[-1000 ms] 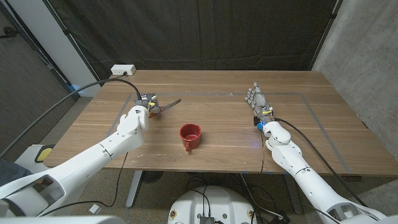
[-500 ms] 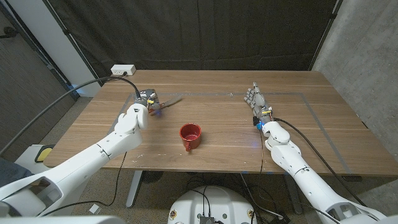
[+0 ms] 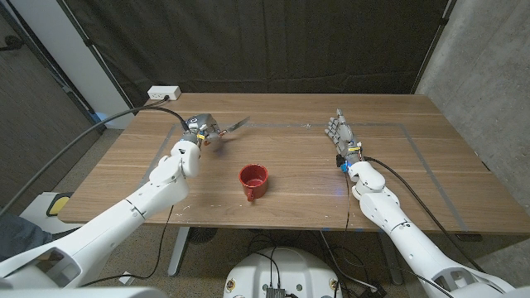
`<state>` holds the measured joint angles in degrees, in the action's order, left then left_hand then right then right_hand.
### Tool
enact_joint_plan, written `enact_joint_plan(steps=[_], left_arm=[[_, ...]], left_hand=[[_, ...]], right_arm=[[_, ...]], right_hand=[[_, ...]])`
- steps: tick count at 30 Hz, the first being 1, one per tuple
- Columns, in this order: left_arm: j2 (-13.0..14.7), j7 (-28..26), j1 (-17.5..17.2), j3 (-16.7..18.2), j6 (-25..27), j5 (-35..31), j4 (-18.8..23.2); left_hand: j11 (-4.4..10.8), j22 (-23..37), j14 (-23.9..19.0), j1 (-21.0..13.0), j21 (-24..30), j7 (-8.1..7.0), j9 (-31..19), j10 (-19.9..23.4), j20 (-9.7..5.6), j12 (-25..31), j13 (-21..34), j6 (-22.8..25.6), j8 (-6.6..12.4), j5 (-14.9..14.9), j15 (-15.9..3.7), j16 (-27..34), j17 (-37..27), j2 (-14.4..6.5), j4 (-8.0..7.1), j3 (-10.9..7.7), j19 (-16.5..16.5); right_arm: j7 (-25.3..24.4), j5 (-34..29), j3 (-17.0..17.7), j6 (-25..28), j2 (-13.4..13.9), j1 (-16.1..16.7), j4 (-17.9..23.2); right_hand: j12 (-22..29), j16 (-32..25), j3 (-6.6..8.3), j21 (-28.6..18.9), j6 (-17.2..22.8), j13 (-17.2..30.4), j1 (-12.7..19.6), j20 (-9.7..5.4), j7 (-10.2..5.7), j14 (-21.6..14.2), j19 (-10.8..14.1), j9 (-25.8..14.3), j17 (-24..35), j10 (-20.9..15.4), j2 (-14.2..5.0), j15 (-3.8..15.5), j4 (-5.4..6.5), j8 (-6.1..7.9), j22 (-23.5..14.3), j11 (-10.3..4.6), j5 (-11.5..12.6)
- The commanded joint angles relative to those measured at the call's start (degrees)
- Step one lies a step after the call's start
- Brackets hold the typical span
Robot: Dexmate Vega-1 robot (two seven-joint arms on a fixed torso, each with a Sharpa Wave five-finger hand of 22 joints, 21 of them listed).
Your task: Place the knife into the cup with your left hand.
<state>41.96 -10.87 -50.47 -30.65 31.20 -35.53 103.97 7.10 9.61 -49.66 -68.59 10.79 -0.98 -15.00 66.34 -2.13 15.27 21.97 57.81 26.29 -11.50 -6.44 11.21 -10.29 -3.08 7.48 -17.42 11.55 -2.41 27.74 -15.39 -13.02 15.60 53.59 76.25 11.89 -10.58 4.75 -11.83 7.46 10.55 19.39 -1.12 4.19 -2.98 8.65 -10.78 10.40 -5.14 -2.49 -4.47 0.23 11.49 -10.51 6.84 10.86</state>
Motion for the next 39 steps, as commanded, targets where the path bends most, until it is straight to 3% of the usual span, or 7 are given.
enact_joint_plan(steps=[1,7,14,24,39], left_arm=[[-0.3,-6.5,-4.4,3.0,-7.1,1.0,4.4],[-0.1,-9.2,-7.5,5.7,-12.3,3.2,6.2],[-0.5,-12.6,-11.3,6.6,-11.9,-0.2,9.6],[0.6,-15.1,-16.5,10.0,-21.3,2.6,11.5],[-1.9,-18.1,-18.4,11.5,-42.3,8.0,5.4]], left_hand=[[2.55,0.2,-0.7,-1.1,0.3,2.76,-0.2,2.2,-3.84,0.3,0.4,3.1,0.38,-0.4,-5.29,0.1,-0.2,-1.3,-0.72,-1.27,0.7],[2.59,0.2,-0.8,-1.2,0.3,2.91,-0.1,2.1,-3.92,0.2,0.8,3.0,0.46,-0.4,-5.40,0.2,-0.4,-1.3,-0.72,-1.48,0.9],[2.44,0.2,-0.7,-1.3,0.3,3.01,-0.1,2.1,-3.91,0.2,1.2,2.9,0.63,-0.3,-5.46,0.1,-0.5,-1.2,-0.76,-1.73,0.9],[2.49,0.2,-0.6,-1.2,0.2,2.73,0.0,2.1,-3.69,0.3,1.6,2.7,0.75,-0.3,-5.47,0.1,-0.6,-1.1,-0.89,-1.97,0.9],[2.85,0.2,-0.3,-1.1,0.2,2.21,0.4,2.1,-3.39,0.2,2.4,2.7,0.97,-0.2,-5.62,0.0,-0.8,-0.9,-1.09,-2.39,0.8]], right_arm=[[0.0,0.1,0.2,-0.7,0.0,0.6,0.4],[-0.3,0.2,0.4,-0.5,0.2,1.4,1.1],[-0.7,0.1,0.5,0.0,0.5,1.7,2.0],[-1.0,0.0,0.5,0.9,1.0,2.0,3.2],[-2.0,-0.3,0.4,2.3,1.8,2.9,5.6]], right_hand=[[0.1,0.0,0.14,0.2,0.0,0.1,-0.2,0.02,0.12,0.4,-0.2,-0.2,0.2,0.1,-0.12,-0.15,-0.44,-0.22,-0.2,0.41,-0.1],[0.1,0.0,0.13,0.2,0.0,0.1,-0.2,0.03,0.10,0.4,-0.2,-0.2,0.2,0.1,-0.13,-0.17,-0.48,-0.22,-0.2,0.38,-0.1],[0.1,0.0,0.11,0.2,0.0,0.1,-0.2,0.02,0.14,0.4,-0.2,-0.2,0.2,0.1,-0.13,-0.23,-0.52,-0.22,-0.2,0.44,-0.1],[0.1,0.0,0.11,0.2,0.0,0.1,-0.2,0.03,0.14,0.4,-0.2,-0.2,0.2,0.1,-0.18,-0.20,-0.60,-0.23,-0.2,0.38,-0.1],[0.0,-0.1,0.10,0.2,0.0,0.1,-0.2,0.04,0.13,0.4,-0.2,-0.2,0.2,0.2,-0.24,-0.22,-0.71,-0.22,-0.2,0.33,-0.1]])
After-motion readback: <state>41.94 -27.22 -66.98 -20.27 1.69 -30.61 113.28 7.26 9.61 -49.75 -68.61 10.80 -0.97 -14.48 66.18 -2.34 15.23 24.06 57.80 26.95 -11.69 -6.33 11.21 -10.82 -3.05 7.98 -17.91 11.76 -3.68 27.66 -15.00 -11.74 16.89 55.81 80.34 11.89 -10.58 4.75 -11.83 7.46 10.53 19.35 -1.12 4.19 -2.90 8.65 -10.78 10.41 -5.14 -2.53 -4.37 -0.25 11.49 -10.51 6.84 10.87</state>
